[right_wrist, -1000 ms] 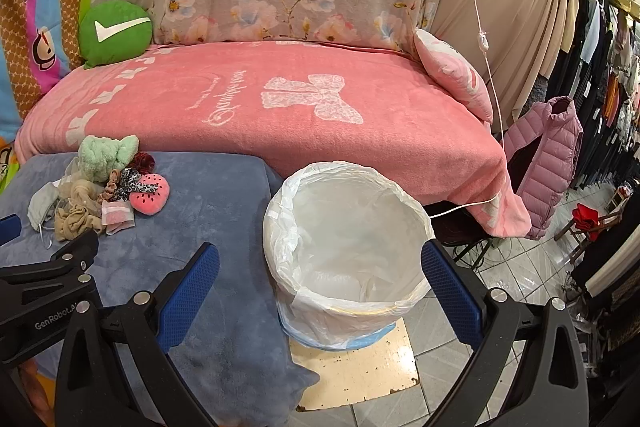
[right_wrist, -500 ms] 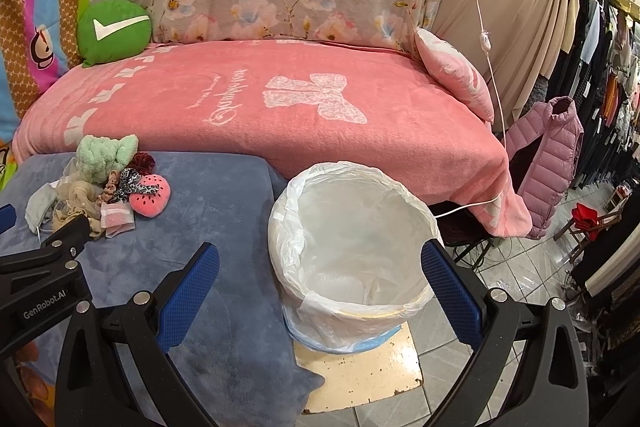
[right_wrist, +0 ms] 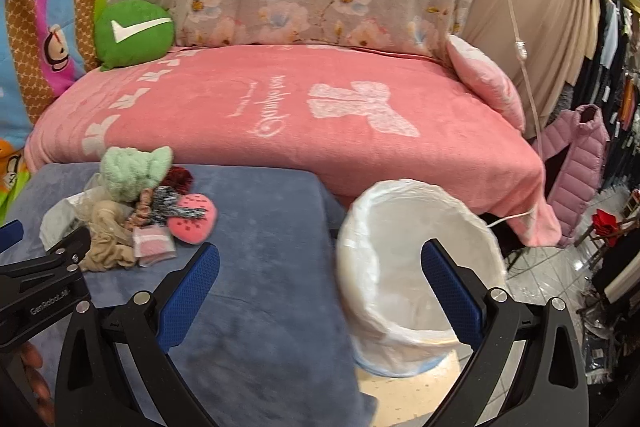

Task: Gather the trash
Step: 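Grasp the grey-blue face mask with the left gripper while the right gripper approaches the beige mesh scrunchie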

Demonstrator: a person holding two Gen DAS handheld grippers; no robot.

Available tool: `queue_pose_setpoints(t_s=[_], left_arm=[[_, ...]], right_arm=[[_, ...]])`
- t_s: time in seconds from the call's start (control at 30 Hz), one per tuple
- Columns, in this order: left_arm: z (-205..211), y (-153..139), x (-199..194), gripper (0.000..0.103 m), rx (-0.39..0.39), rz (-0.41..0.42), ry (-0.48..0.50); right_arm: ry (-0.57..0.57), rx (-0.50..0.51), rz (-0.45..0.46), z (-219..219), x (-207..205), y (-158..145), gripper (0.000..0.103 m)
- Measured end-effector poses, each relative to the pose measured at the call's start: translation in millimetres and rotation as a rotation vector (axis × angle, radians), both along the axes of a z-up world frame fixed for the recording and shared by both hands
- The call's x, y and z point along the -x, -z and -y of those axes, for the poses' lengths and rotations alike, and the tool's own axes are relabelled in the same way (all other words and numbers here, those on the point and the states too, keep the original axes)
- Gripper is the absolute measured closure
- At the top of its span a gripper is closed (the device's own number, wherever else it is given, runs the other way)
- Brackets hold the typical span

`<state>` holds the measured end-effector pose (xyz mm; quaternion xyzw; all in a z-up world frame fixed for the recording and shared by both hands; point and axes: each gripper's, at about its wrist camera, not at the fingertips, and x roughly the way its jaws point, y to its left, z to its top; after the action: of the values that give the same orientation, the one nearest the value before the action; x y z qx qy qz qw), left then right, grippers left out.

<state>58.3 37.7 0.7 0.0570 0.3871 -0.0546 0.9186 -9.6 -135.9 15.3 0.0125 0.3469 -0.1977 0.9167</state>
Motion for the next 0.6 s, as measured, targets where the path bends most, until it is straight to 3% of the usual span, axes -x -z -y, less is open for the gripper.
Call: queue_pose_setpoints(t_s=[0.27,0.6], left_arm=[[-54.0,18.4,-38.7,0.007,0.026,0.004,-0.037],[-135.5,65.2,-91.9,0.007,0.016,-0.067,-0.141]], right_arm=[[-0.069,-0.028,-0.014,-45.7,-42.8,22.3,0.007],[-0.099,-0.092,-0.033,-80.6,-87.0,58.1,0.007]])
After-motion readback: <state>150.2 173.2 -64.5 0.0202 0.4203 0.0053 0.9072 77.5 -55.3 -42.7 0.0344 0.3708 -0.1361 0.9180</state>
